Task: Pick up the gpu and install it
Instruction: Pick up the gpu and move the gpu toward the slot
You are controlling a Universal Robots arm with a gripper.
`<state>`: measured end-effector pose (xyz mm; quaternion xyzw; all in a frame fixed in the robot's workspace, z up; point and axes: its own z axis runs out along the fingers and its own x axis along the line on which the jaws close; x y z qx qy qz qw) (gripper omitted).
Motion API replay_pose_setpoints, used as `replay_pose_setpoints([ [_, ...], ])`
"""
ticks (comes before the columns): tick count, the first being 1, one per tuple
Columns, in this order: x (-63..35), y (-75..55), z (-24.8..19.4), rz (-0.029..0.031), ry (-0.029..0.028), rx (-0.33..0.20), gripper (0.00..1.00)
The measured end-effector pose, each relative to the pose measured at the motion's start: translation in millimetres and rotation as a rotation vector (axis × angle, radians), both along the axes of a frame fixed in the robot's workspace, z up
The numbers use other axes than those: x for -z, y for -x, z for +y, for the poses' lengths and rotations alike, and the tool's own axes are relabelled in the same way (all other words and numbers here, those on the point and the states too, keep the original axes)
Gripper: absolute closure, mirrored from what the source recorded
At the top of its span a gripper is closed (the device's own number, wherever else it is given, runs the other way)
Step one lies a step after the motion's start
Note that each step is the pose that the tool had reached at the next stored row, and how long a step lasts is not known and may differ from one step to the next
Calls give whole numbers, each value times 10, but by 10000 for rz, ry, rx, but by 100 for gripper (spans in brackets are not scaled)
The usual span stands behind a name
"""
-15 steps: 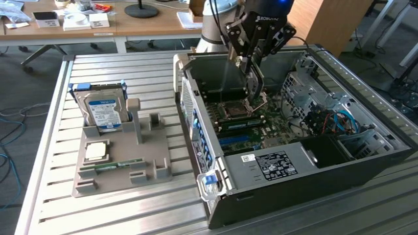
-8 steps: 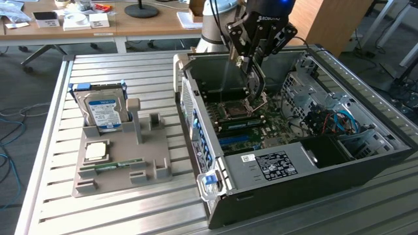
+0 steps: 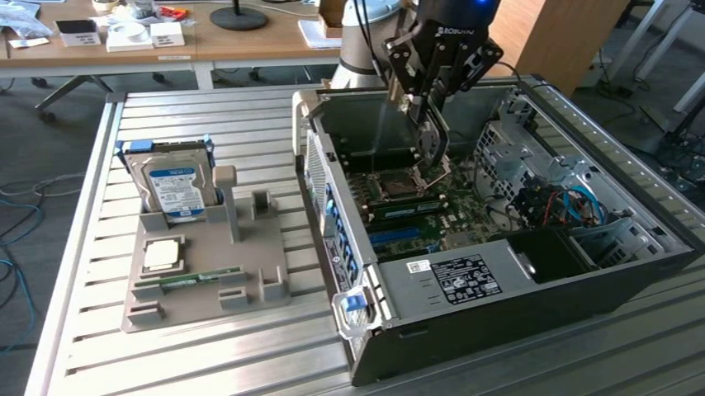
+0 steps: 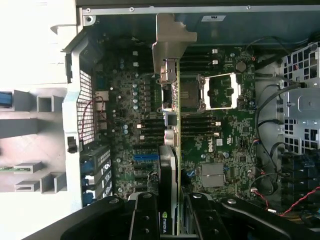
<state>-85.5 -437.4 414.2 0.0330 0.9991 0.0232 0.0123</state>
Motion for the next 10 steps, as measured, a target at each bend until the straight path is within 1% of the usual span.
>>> replay_pose_setpoints([
  [10, 2, -121, 3, 0, 0, 1, 73],
])
